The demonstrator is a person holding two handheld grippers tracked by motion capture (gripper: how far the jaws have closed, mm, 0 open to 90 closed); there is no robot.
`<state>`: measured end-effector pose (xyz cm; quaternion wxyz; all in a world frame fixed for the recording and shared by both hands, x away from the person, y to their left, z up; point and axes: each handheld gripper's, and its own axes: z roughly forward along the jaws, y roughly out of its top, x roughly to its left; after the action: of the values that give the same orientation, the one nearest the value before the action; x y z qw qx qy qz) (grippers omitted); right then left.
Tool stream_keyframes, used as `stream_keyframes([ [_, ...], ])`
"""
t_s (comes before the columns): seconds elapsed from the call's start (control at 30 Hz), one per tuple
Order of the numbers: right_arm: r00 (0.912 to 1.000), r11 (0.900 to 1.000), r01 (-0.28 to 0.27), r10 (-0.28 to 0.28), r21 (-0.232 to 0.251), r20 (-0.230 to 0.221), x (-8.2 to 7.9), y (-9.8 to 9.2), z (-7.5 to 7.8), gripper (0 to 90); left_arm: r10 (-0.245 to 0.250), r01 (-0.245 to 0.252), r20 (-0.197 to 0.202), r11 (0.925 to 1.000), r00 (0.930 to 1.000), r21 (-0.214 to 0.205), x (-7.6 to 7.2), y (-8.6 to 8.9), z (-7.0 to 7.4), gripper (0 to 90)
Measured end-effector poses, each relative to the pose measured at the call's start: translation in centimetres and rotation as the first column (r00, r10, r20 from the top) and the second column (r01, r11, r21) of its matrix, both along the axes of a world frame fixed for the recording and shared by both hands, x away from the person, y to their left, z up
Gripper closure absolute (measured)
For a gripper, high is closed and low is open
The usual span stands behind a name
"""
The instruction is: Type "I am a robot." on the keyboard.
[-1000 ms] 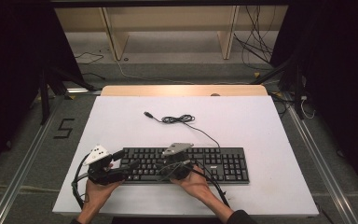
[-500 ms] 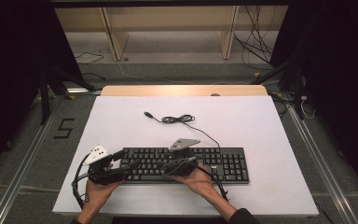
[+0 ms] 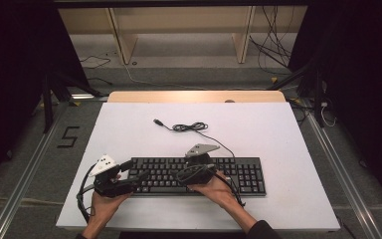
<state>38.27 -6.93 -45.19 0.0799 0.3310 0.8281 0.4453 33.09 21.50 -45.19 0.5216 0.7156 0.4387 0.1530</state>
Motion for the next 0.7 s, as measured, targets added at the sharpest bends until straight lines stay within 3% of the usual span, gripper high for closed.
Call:
stream_keyframes([
  [0.33, 0.9993, 0.9993, 0.036, -0.036, 0.007, 0.011, 0.7, -1.4, 0.6, 50.1, 0.000, 0.000, 0.001, 1.0000, 1.0000, 0.000, 0.0, 0.0, 0.0, 25.3],
  [0.7, 0.9987, 0.9985, 0.050, -0.050, -0.024, 0.005, 1.0, -1.9, 0.5, 80.6, 0.000, 0.000, 0.003, 1.0000, 1.0000, 0.002, 0.0, 0.0, 0.0, 25.3],
])
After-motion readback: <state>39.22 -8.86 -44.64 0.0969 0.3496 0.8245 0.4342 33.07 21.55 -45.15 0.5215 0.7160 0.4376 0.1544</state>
